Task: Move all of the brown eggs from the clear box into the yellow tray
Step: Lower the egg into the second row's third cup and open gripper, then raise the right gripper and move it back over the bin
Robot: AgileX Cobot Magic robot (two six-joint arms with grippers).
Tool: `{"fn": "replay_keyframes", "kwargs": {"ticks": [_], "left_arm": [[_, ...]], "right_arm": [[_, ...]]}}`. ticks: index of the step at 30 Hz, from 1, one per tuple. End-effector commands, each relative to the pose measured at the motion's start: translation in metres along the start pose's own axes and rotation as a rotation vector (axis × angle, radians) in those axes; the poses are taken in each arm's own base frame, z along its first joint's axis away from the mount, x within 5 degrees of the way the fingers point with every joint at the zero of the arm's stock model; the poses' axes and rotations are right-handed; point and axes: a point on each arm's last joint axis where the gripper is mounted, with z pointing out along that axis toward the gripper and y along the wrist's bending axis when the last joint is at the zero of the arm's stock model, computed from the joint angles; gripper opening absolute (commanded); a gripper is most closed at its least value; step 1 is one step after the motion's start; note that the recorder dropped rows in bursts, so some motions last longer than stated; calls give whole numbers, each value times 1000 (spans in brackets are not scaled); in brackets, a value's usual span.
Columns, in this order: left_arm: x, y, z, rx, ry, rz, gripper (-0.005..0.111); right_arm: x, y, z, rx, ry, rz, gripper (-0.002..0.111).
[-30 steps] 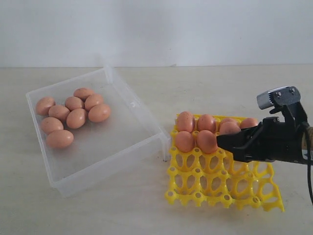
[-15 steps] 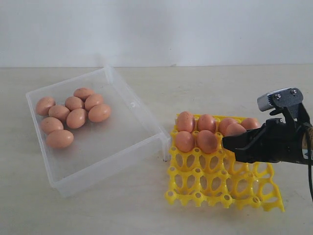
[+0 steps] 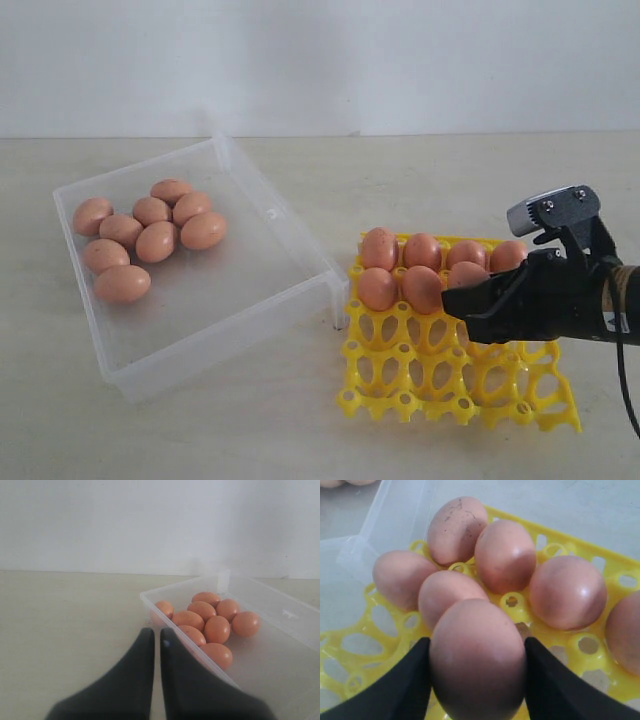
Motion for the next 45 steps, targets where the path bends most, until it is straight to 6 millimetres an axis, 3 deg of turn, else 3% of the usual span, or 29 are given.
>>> {"fn": "replay_keyframes", "kwargs": {"ticks": [1, 7, 12, 17, 22, 30, 33, 38, 41, 45], "left_arm": [[1, 0, 0, -2, -2, -1, 4], [1, 0, 0, -2, -2, -1, 4], [1, 0, 0, -2, -2, -1, 4], [1, 0, 0, -2, -1, -1, 4], [1, 0, 0, -2, -1, -1, 4], [1, 0, 0, -2, -2, -1, 4], [1, 0, 0, -2, 0, -1, 4], [1, 0, 0, -2, 0, -1, 4], [1, 0, 0, -2, 0, -1, 4], [1, 0, 0, -2, 0, -1, 4]], "right_arm": [[-1, -1, 0, 17, -1, -7, 39], [-3, -3, 1, 33, -2, 3, 41], [-3, -3, 1, 33, -2, 13, 60], [-4, -3, 1, 29, -11, 16, 60], [-19, 4, -1, -45, -170, 59, 59], [-30, 1, -6, -10, -271, 76, 59], [-59, 19, -26, -163, -539, 18, 59], [-82, 42, -55, -270, -691, -41, 59], [-86, 70, -52, -327, -555, -135, 59], [-97, 122, -30, -367, -245, -249, 59]]}}
